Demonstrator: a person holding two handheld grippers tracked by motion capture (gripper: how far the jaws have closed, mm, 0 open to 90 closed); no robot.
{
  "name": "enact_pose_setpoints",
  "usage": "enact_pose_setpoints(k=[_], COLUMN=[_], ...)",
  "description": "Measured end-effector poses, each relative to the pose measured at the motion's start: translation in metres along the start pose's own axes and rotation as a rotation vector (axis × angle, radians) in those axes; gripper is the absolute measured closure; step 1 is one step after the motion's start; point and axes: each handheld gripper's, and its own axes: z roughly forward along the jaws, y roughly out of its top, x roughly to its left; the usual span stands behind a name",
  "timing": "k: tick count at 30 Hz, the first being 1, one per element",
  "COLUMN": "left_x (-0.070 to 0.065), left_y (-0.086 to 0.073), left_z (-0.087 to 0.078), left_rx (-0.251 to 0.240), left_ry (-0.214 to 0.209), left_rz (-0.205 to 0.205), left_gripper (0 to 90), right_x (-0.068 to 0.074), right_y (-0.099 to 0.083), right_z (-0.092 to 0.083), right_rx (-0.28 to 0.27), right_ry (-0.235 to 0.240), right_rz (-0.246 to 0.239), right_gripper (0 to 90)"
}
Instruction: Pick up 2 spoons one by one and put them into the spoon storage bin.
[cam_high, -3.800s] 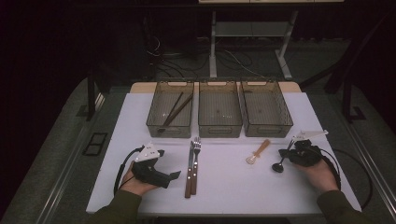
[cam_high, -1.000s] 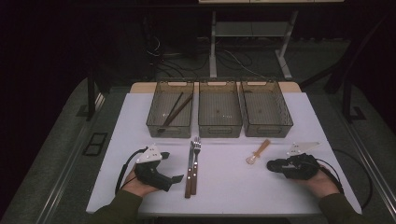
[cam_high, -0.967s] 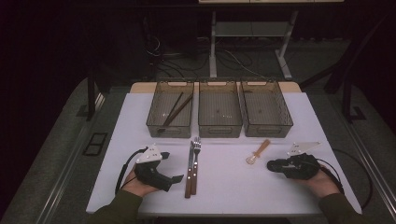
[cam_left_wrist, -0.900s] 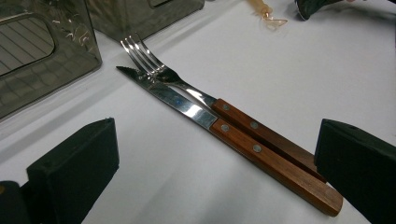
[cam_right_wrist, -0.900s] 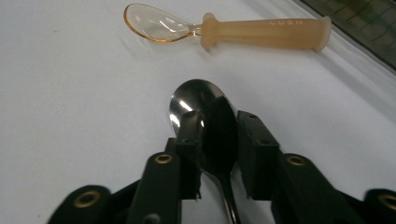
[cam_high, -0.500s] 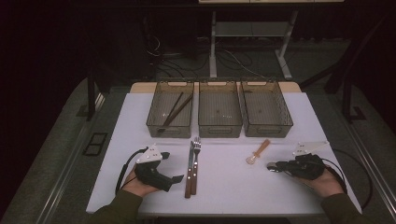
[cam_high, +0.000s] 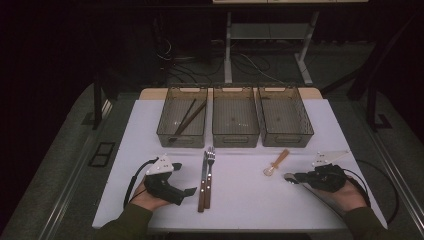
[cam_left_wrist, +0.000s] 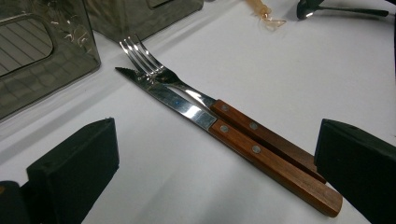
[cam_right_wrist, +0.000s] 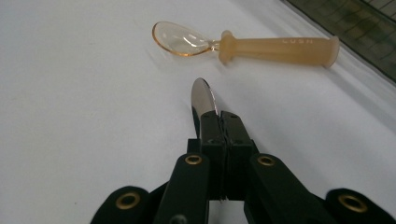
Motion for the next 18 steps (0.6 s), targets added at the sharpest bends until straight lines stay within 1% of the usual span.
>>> enact_pose_setpoints(k=[9,14,18], left_x=[0.000,0.000,0.000], left_y=[0.000,0.000,0.000], left_z=[0.000,0.001,0.001], left_rx=[0.001,0.004,0.002], left_ry=[0.001,-0.001,-0.001], left_rz=[-0.003,0.000,-0.002], left_gripper=[0.0,0.0,0.0], right_x=[-0.003,-0.003,-0.004], right_y=[0.011,0.020,0.027], right_z=[-0.004,-0.003,-0.004], right_rx=[-0.051,-0.071,-0.085], right_ry=[-0.015,-0.010,-0.017], right_rz=[0.016,0.017,0.013], right_gripper=[89.4,89.4,89.4])
